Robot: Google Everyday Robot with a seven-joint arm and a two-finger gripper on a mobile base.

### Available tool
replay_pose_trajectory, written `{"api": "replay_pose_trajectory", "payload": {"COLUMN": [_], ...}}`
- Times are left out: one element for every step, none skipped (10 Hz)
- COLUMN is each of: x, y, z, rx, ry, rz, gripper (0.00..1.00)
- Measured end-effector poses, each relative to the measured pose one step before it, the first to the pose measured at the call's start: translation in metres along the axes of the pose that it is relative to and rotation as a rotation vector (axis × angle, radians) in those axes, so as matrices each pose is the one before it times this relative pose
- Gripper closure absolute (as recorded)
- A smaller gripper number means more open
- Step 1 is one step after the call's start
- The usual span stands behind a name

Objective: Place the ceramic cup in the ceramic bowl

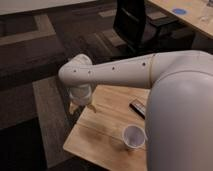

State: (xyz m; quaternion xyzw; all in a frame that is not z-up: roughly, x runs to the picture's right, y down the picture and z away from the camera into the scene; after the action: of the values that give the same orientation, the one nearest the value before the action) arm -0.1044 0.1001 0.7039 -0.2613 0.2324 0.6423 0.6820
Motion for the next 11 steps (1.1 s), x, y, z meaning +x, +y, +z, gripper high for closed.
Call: {"api": "replay_pose_trajectory", "payload": {"x": [0.0,0.0,0.00001,-0.00001,0.00001,-0.00002,0.00001,0.00006,0.0015,0.00482,0.00995], "y": [0.00001,-0.00002,-0.00001,0.0,-0.00001,0.00002,-0.00001,0.0004,0.00195,0.00303,-0.00622], "z": [-0.00001,0.00001,-0.00001,0.0,0.00001,-0.00003,0.00003,-0.00068,-0.00026,-0.00007,-0.00138], "rx": [0.0,0.0,0.0,0.00002,0.00001,-0.00006,0.00005,0.00166,0.00332,-0.00111,0.00189], "ry": [-0.00002,0.00002,0.00001,-0.00004,0.00003,-0.00007,0.00007,-0.00284,-0.00235,0.0046,0.00938], "rz": [-0.00002,0.00006,0.0,-0.00004,0.00001,0.00001,-0.00002,-0.00315,-0.00684,-0.00461,0.01269], "gripper": [0.35,0.35,0.35,0.35,0.35,0.35,0.35,0.35,0.35,0.35,0.35]}}
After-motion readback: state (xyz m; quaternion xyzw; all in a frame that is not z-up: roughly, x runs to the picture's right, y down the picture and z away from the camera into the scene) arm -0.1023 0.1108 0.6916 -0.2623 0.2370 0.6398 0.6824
